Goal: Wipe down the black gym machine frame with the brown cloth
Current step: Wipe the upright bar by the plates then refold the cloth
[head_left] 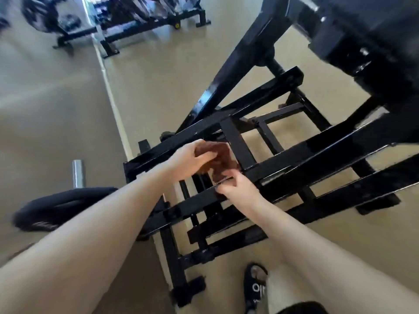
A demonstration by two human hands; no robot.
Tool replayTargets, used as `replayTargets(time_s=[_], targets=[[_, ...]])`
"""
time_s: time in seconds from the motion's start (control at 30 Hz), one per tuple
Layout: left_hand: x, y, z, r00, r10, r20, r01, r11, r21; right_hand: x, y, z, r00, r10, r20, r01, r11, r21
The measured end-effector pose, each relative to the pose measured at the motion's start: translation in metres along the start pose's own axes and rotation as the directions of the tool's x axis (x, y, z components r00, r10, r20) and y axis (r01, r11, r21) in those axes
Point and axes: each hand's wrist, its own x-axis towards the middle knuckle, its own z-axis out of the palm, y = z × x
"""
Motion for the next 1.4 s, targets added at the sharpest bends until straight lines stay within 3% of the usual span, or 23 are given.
replayTargets(time_s=[0.07,0.13,0.27,0.4,0.53,0.67,0.73,0.87,1.1,1.4], targets=[[-0.046,0.027,-0.024,0.993,-0.113,0.015,0.114,0.971,-0.212,-0.037,-0.041,-0.009,0.999,0.012,0.044,-0.019,0.985,0.171],[-0.083,0.050,-0.046,0.975,-0.204,0.086,0.221,0.914,-0.340,-0.070,-0.079,-0.012,0.998,-0.014,0.065,0.005,0.989,0.147],[-0.145,0.085,-0.095,0.930,-0.246,0.272,0.340,0.857,-0.388,-0.124,-0.140,-0.013,0.994,-0.096,-0.053,0.096,0.995,-0.002],[-0.201,0.119,-0.132,0.890,-0.239,0.388,0.383,0.854,-0.353,-0.166,-0.178,-0.014,0.986,-0.159,0.053,0.164,0.979,-0.120],[-0.245,0.139,-0.158,0.931,-0.279,0.236,0.329,0.920,-0.211,-0.199,-0.204,-0.015,0.975,-0.197,0.102,0.216,0.950,-0.227],[-0.279,0.153,-0.178,0.989,-0.143,-0.036,0.137,0.982,-0.132,-0.222,-0.234,-0.017,0.955,-0.256,0.151,0.294,0.892,-0.343],[-0.292,0.162,-0.186,0.991,-0.098,-0.090,0.096,0.995,-0.026,-0.230,-0.248,-0.019,0.940,-0.294,0.175,0.342,0.826,-0.448],[-0.309,0.169,-0.202,0.989,-0.111,-0.100,0.120,0.989,0.091,-0.237,-0.267,-0.026,0.899,-0.391,0.199,0.429,0.689,-0.584],[-0.319,0.176,-0.211,0.997,-0.077,-0.022,0.080,0.976,0.205,-0.236,-0.287,-0.038,0.891,-0.321,0.322,0.437,0.798,-0.415],[-0.333,0.142,-0.244,0.986,-0.163,-0.034,0.158,0.980,-0.117,-0.236,-0.324,0.000,0.880,-0.194,0.433,0.330,0.906,-0.265]])
